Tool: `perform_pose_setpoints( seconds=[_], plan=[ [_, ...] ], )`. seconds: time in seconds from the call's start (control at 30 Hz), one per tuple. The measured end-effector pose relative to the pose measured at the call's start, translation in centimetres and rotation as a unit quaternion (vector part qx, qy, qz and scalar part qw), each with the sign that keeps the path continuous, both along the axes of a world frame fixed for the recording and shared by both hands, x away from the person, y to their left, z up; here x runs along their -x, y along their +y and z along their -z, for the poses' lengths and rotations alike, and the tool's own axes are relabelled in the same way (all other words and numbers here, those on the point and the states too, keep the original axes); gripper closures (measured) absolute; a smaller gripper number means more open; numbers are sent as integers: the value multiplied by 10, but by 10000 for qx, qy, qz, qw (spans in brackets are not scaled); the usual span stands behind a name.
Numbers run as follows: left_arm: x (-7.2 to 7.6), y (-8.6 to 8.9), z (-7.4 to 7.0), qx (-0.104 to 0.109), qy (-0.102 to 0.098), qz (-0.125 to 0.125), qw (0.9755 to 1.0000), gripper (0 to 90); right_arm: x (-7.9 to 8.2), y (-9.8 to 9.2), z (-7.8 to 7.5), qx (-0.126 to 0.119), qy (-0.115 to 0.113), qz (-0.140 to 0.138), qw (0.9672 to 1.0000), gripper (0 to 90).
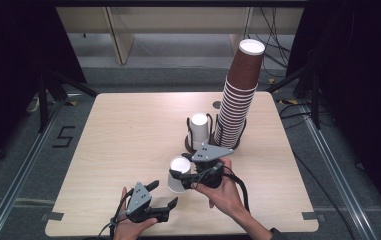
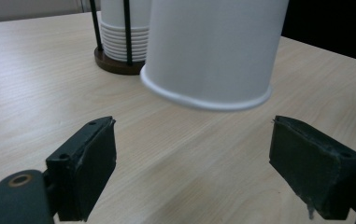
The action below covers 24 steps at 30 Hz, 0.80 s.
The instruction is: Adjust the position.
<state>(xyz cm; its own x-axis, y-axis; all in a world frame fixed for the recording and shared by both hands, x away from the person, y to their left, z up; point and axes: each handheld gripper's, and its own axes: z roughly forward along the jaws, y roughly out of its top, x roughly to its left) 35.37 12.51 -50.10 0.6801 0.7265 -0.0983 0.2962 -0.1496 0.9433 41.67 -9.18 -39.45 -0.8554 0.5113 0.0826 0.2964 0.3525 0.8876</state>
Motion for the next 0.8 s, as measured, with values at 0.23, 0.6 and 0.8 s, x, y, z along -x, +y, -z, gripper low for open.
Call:
perform_pose_setpoints(
  seconds=[0.23, 0.6, 0.8],
  plan=[
    [2, -3, -3, 27, -75, 33, 10000, 146, 5, 7, 1, -3, -17, -141, 9999, 359],
    [3, -9, -4, 91, -189, 87, 9997, 143, 13, 17, 3, -146, 134, -387, 9991, 359],
    [3, -11, -4, 33, -248, 63, 9997, 144, 18, 19, 1, -275, 344, -480, 9979, 359]
  ],
)
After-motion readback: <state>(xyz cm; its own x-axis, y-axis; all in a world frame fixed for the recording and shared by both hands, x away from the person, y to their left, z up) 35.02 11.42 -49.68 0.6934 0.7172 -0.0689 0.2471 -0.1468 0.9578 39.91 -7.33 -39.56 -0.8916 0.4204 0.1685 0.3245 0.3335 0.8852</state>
